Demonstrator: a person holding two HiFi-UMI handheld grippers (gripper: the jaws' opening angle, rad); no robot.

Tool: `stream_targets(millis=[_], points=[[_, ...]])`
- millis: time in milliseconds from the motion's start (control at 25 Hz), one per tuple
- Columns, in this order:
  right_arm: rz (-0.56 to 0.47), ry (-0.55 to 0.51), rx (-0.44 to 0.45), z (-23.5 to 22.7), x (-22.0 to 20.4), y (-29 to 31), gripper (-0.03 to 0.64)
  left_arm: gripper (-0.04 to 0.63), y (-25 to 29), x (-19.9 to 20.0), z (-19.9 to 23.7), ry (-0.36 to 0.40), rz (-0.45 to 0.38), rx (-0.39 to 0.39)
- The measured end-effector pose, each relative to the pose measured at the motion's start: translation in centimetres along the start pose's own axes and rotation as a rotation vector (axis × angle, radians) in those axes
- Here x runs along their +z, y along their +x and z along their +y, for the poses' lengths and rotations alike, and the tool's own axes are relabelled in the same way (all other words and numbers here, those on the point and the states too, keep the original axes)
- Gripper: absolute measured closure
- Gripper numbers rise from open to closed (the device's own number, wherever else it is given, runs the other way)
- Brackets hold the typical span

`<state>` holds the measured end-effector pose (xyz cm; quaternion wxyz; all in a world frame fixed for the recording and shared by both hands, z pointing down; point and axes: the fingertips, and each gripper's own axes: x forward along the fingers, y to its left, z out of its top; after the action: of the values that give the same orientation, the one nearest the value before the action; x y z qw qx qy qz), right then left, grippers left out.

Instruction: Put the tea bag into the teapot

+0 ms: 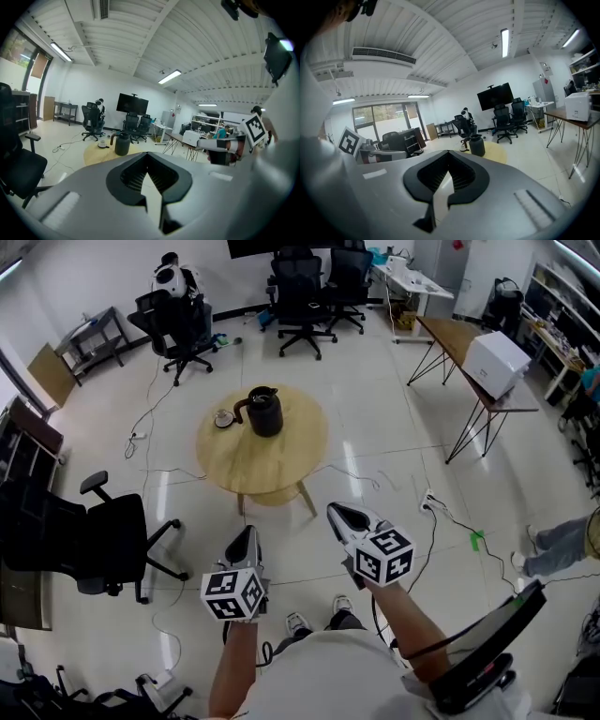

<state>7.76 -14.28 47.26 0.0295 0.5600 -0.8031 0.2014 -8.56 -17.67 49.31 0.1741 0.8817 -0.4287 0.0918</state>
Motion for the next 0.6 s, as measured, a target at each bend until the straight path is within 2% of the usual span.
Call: stream_targets(millis=[600], points=[[-0.001,-0.078,0.079,1.3,1.8,1.7,0.617,0.583,0.1,1.5,0.8,-0.006,-0.048,0.052]])
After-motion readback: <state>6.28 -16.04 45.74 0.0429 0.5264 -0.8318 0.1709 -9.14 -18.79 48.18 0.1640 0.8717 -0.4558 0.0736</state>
